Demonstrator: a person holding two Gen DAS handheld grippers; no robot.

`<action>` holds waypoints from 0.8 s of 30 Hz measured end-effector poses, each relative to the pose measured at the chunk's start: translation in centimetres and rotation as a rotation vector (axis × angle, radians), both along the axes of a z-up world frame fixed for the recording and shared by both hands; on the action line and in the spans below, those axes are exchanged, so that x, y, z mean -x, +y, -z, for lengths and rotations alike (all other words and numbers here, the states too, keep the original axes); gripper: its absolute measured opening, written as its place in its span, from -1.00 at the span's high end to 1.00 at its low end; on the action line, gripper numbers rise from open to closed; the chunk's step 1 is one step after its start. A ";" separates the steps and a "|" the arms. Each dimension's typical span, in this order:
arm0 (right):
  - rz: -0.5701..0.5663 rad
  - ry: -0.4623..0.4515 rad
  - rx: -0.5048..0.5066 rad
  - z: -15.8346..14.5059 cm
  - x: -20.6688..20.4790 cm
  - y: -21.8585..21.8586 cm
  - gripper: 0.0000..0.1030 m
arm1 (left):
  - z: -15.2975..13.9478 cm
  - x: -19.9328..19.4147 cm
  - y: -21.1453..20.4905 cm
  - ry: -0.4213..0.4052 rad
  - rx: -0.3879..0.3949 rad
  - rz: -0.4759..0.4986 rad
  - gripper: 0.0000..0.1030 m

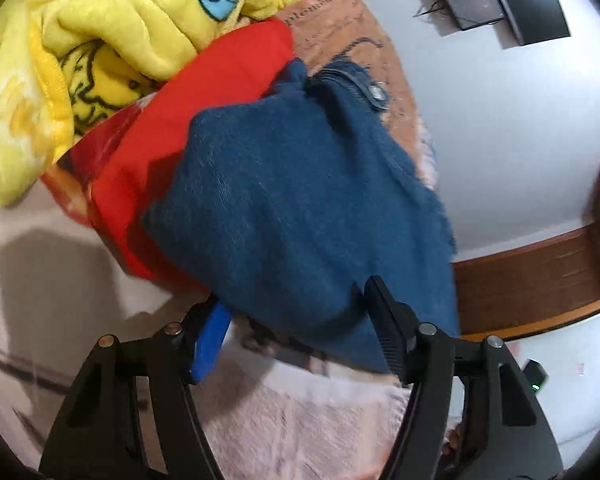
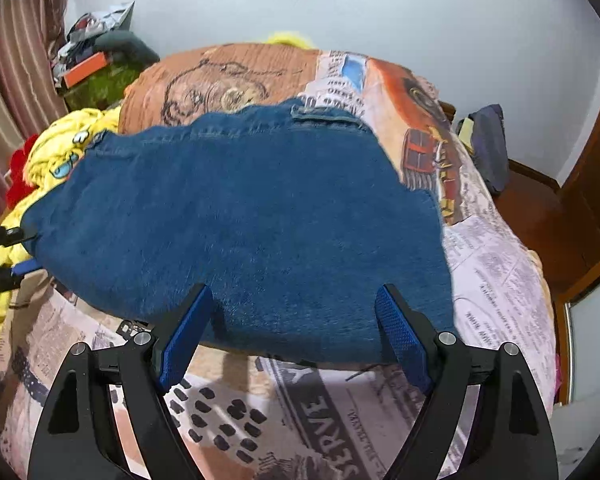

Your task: Fold large clothes

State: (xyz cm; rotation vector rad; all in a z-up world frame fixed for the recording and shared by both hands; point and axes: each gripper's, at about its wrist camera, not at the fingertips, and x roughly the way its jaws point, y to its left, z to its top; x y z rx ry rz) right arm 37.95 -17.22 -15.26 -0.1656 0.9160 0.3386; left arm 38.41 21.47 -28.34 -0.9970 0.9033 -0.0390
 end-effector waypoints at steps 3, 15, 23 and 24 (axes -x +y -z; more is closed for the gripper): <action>-0.004 -0.011 0.012 0.1 0.1 0.0 -0.59 | -0.2 -0.6 -0.4 -0.017 -0.017 -0.019 -0.12; -0.004 -0.012 0.001 0.2 0.1 -0.3 -0.64 | -0.6 -2.7 -0.7 -0.060 -0.056 -0.036 0.05; -0.009 -0.009 0.010 0.2 0.0 -0.3 -0.64 | -0.7 -4.5 -0.7 -0.085 -0.107 -0.130 0.05; -0.010 -0.008 0.013 0.2 0.0 -0.3 -0.64 | -0.6 -5.0 -0.7 -0.080 -0.126 -0.135 0.05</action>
